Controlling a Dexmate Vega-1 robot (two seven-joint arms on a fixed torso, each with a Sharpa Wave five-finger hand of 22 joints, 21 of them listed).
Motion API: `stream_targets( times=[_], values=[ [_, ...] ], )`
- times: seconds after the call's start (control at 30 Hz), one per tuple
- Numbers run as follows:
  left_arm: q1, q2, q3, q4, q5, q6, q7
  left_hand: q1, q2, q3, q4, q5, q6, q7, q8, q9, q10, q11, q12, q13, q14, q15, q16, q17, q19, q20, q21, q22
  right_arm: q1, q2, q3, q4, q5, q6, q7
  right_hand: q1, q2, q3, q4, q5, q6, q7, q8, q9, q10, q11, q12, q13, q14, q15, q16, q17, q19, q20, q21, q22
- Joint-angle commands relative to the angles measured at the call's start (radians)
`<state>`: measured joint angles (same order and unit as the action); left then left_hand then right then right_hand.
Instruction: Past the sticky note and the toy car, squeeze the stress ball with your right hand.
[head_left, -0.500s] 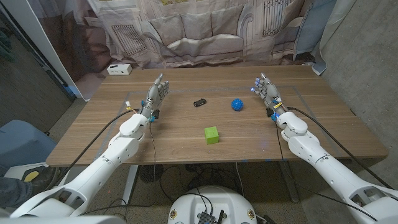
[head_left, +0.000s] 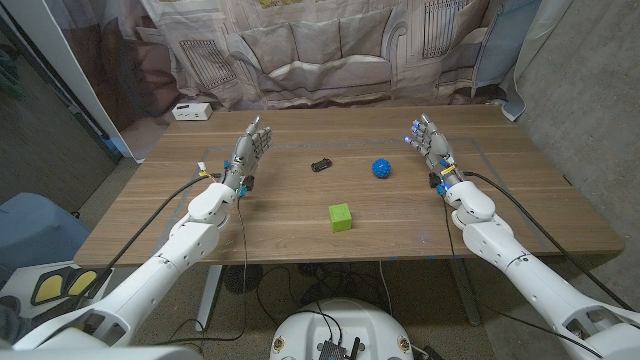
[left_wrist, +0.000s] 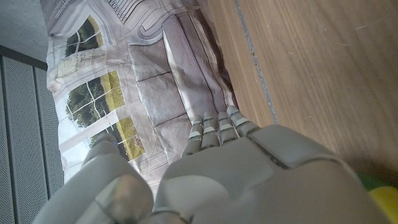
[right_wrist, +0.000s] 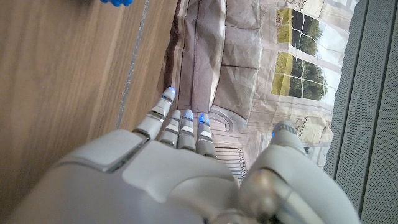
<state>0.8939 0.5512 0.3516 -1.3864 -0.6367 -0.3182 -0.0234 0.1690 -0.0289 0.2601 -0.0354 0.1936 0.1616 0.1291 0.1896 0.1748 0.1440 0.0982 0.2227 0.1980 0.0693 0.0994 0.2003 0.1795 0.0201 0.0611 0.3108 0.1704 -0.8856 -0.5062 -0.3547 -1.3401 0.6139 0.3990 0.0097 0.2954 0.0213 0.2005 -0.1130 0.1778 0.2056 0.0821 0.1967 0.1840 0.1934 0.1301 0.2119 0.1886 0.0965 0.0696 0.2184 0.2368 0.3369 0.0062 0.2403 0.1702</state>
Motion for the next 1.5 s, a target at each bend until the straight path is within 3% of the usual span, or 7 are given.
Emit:
stream_targets(
  times=[0.03, 0.3, 0.6, 0.83, 1.2, 1.37, 1.5],
  values=[
    [-0.003, 0.022, 0.002, -0.023, 0.040, -0.014, 0.008, 0.007, 0.002, 0.004, -0.004, 0.005, 0.018, 0.000, 0.011, 0.005, 0.019, 0.004, 0.010, 0.003, 0.023, 0.006, 0.009, 0.002, 0.024, 0.009, 0.005, 0.004, -0.024, -0.027, -0.003, -0.027, -0.050, 0.048, -0.001, 0.014, 0.006, 0.006, -0.002, 0.004, 0.011, 0.000, 0.007, 0.001, 0.016, 0.000, 0.006, 0.005, 0.013, -0.001, 0.003, -0.001, 0.016, -0.001, 0.002, 0.002],
    [-0.004, 0.049, 0.015, -0.058, 0.089, 0.023, 0.044, 0.009, 0.004, 0.002, -0.009, 0.004, 0.061, -0.017, 0.019, 0.005, 0.069, 0.000, 0.024, 0.002, 0.076, -0.004, 0.017, 0.002, 0.066, 0.024, 0.003, 0.004, -0.030, -0.065, -0.021, -0.055, -0.136, 0.066, -0.014, 0.027, 0.013, 0.012, -0.009, 0.004, 0.027, -0.011, 0.011, 0.001, 0.025, -0.005, 0.006, 0.005, 0.023, -0.004, 0.005, -0.005, 0.026, -0.003, 0.001, 0.001],
    [-0.035, 0.007, 0.026, -0.010, 0.081, -0.018, 0.020, 0.011, 0.005, 0.000, -0.014, 0.003, 0.094, -0.042, 0.022, 0.006, 0.093, -0.032, 0.028, 0.001, 0.098, -0.027, 0.015, 0.001, 0.071, 0.025, -0.010, 0.005, -0.024, -0.086, -0.021, -0.035, -0.052, 0.077, 0.117, 0.037, 0.018, 0.016, -0.015, 0.003, 0.063, -0.008, 0.021, 0.002, 0.027, -0.006, 0.004, 0.005, 0.022, -0.005, 0.002, -0.009, 0.028, -0.004, -0.005, 0.001],
    [-0.056, -0.025, 0.032, 0.038, 0.059, -0.024, 0.004, 0.011, 0.003, -0.001, -0.016, 0.003, 0.093, -0.044, 0.019, 0.006, 0.092, -0.024, 0.025, 0.001, 0.099, -0.026, 0.012, 0.001, 0.072, 0.022, -0.014, 0.005, 0.003, -0.104, -0.031, -0.008, -0.089, 0.113, 0.157, 0.043, 0.021, 0.018, -0.018, 0.002, 0.068, -0.012, 0.021, 0.002, 0.028, -0.017, 0.003, 0.006, 0.024, -0.007, 0.001, -0.011, 0.030, -0.005, -0.008, 0.001],
    [0.009, 0.017, 0.014, -0.067, 0.086, -0.029, 0.053, 0.013, 0.001, -0.002, -0.018, 0.002, 0.099, -0.041, 0.018, 0.006, 0.098, -0.021, 0.025, 0.001, 0.102, -0.023, 0.009, 0.001, 0.076, 0.022, -0.019, 0.005, -0.013, -0.086, -0.040, -0.060, -0.272, 0.134, -0.027, 0.048, 0.021, 0.020, -0.021, 0.001, 0.065, -0.019, 0.016, 0.002, 0.033, -0.018, 0.003, 0.006, 0.026, -0.010, 0.001, -0.013, 0.030, -0.004, -0.012, 0.001],
    [0.052, 0.040, -0.011, -0.117, 0.105, -0.037, 0.097, 0.014, 0.002, -0.002, -0.020, 0.002, 0.103, -0.038, 0.018, 0.006, 0.102, -0.021, 0.025, 0.001, 0.105, -0.024, 0.009, 0.001, 0.078, 0.022, -0.021, 0.005, -0.015, -0.106, -0.047, -0.088, -0.384, 0.126, -0.095, 0.054, 0.016, 0.019, -0.026, 0.000, 0.086, -0.047, 0.019, 0.002, 0.057, -0.031, 0.009, 0.006, 0.034, -0.019, 0.001, -0.017, 0.012, 0.007, -0.025, 0.002],
    [0.053, 0.058, -0.018, -0.128, 0.100, -0.037, 0.078, 0.015, 0.003, -0.002, -0.021, 0.002, 0.107, -0.038, 0.019, 0.006, 0.106, -0.023, 0.025, 0.001, 0.109, -0.026, 0.009, 0.001, 0.077, 0.023, -0.024, 0.005, -0.029, -0.141, -0.044, -0.138, -0.524, 0.094, -0.182, 0.061, 0.019, 0.021, -0.029, 0.001, 0.075, -0.022, 0.009, 0.002, 0.024, -0.024, -0.008, 0.006, 0.026, -0.016, -0.004, -0.019, 0.010, 0.000, -0.031, 0.002]
  ],
)
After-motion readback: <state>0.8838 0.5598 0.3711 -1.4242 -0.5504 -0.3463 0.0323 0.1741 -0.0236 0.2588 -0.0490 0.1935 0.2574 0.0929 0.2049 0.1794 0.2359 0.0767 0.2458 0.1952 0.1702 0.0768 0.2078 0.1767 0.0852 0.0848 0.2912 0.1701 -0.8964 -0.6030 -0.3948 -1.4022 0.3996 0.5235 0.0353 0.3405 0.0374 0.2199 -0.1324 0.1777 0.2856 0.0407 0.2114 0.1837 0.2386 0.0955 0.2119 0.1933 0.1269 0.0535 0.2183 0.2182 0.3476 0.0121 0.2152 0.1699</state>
